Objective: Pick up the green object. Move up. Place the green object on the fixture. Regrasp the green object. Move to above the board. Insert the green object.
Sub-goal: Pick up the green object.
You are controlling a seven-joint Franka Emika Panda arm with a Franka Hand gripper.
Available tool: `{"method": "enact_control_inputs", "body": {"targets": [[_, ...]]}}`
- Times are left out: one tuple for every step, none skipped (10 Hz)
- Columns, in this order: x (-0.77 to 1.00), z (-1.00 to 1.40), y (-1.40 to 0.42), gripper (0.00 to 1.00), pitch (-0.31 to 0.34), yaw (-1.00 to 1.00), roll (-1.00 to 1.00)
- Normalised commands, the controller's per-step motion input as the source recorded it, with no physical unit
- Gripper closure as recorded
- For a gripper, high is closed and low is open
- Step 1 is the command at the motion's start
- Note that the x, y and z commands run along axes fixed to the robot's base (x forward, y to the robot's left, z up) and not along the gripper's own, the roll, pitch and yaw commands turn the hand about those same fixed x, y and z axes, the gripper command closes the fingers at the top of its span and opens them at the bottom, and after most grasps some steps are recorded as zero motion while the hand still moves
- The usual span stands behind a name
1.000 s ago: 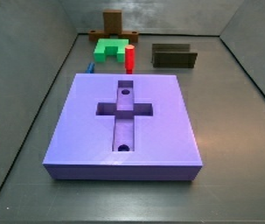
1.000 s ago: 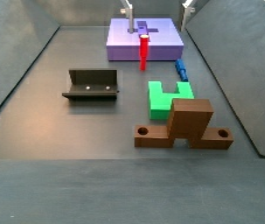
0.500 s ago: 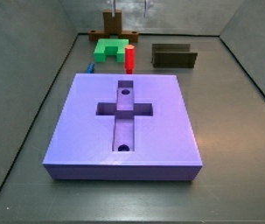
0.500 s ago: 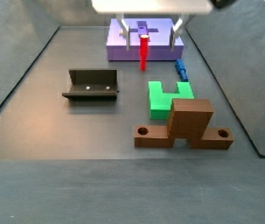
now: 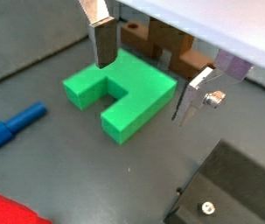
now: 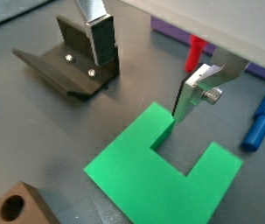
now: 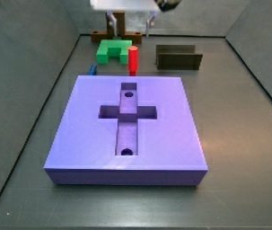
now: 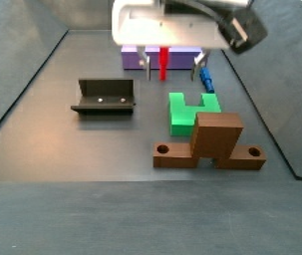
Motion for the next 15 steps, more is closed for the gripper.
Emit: {"method": "enact_control_inputs", "body": {"targets": [[0.0,-0.98,-0.14,0.0,-0.037,-0.13,0.2],[-0.05,-0.94,-0.15,0.0,-0.071,-0.11,0.2],[-0.2,-0.59,0.0,0.0,-0.084,-0.07,0.06],[-0.14,-0.29,0.0,0.0,0.0,-0.09,0.04],[-0.1,-0.23,0.0,0.0,-0.023,0.0,0.05],[0.0,-0.38,0.0,0.0,-0.026,0.0,0.06],[0.0,-0.29,0.0,0.0,0.0,0.0,0.06],[0.0,-0.27,0.0,0.0,0.0,0.0,0.1],[0.0,0.0,0.0,0.0,0.0,0.0,0.0],[0.0,0.0,0.0,1.0,0.0,0.0,0.0],[0.0,0.0,0.0,1.0,0.0,0.0,0.0],[0.0,0.0,0.0,1.0,0.0,0.0,0.0],[0.0,0.0,0.0,1.0,0.0,0.0,0.0],[0.0,0.0,0.0,1.0,0.0,0.0,0.0],[0.0,0.0,0.0,1.0,0.0,0.0,0.0]]}}
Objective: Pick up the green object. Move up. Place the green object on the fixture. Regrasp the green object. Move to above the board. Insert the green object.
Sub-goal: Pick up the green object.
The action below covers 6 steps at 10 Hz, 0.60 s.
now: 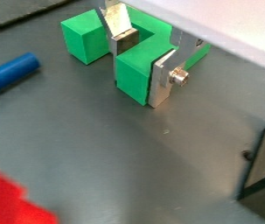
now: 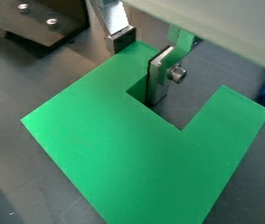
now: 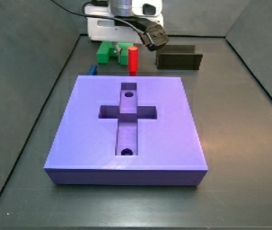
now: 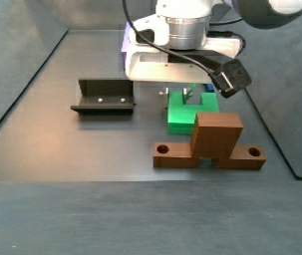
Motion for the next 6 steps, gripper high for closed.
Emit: {"method": "enact_control_inputs", "body": {"targets": [[0.0,0.0,0.0,1.0,0.0,0.0,0.0],[0.0,0.0,0.0,1.0,0.0,0.0,0.0],[0.0,0.0,0.0,1.0,0.0,0.0,0.0],[0.0,0.0,0.0,1.0,0.0,0.0,0.0],[0.0,0.0,0.0,1.0,0.0,0.0,0.0],[0.0,0.0,0.0,1.0,0.0,0.0,0.0]]}}
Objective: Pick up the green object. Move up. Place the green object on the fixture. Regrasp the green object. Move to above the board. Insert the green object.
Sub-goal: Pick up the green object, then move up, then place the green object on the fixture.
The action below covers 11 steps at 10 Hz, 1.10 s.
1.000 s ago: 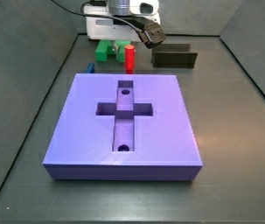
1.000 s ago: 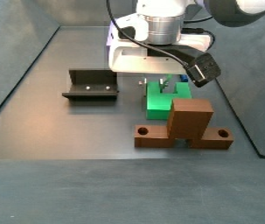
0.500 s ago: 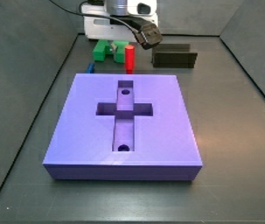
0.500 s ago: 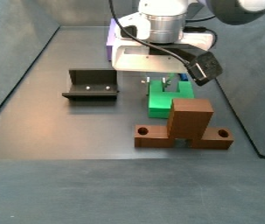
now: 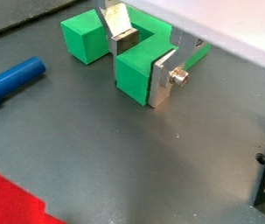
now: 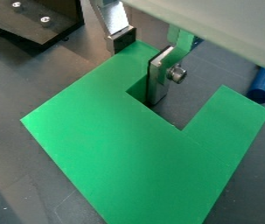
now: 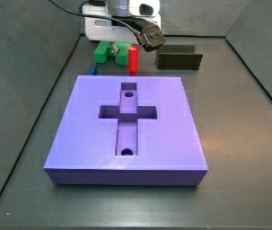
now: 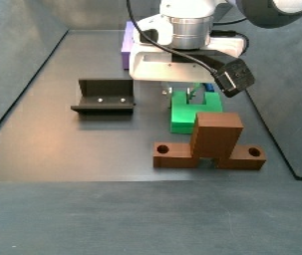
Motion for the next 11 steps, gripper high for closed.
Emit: {"method": "enact_control_inputs", "body": {"targets": [[0.0,0.0,0.0,1.0,0.0,0.0,0.0],[0.0,0.0,0.0,1.0,0.0,0.0,0.0],[0.0,0.0,0.0,1.0,0.0,0.0,0.0],[0.0,0.0,0.0,1.0,0.0,0.0,0.0],[0.0,0.83,0.0,1.0,0.0,0.0,0.0],[0.0,0.81,0.07,1.0,-0.009,0.01,0.01],[-0.03,0.62,0.05,1.0,0.0,0.0,0.01],[-0.03,0.42,0.04,1.0,-0.016,-0.01,0.01],[0.0,0.0,0.0,1.0,0.0,-0.04,0.0],[0.2,0.01,-0.12,1.0,0.023,-0.34,-0.33],[0.25,0.25,-0.06,1.0,0.0,-0.33,-0.91]]}}
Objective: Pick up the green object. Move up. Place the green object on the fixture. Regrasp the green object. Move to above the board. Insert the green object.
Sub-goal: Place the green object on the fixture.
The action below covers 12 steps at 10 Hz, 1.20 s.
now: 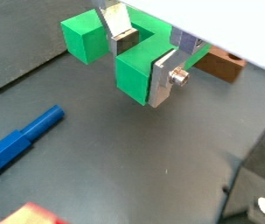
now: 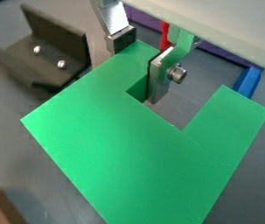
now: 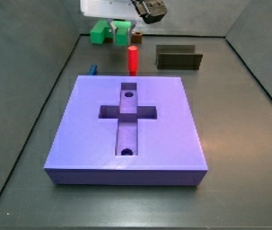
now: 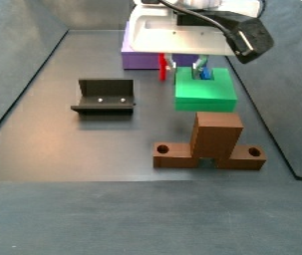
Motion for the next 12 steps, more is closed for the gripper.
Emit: {"method": "enact_control_inputs", "body": {"targets": [[0.3,0.38,-0.05,1.0,0.0,-0.24,-1.0],[0.43,0.41,-0.08,1.0,0.0,-0.2,-1.0],[0.63,0.28,-0.05,1.0,0.063,-0.11,-1.0],[0.69,0.09,-0.01,1.0,0.131,-0.07,-1.0],[0.69,0.09,-0.01,1.0,0.131,-0.06,-1.0],[0.71,0.07,-0.03,1.0,0.14,-0.03,-1.0],[0.72,0.07,-0.04,1.0,0.143,-0.01,-1.0],[0.69,0.06,-0.03,1.0,0.131,0.0,-1.0],[0.62,0.05,-0.03,1.0,0.097,0.0,-1.0],[0.56,0.05,-0.05,1.0,0.086,0.04,-1.0],[0.48,0.05,-0.07,1.0,0.069,0.1,-1.0],[0.47,0.05,-0.07,1.0,0.066,0.1,-1.0]]}}
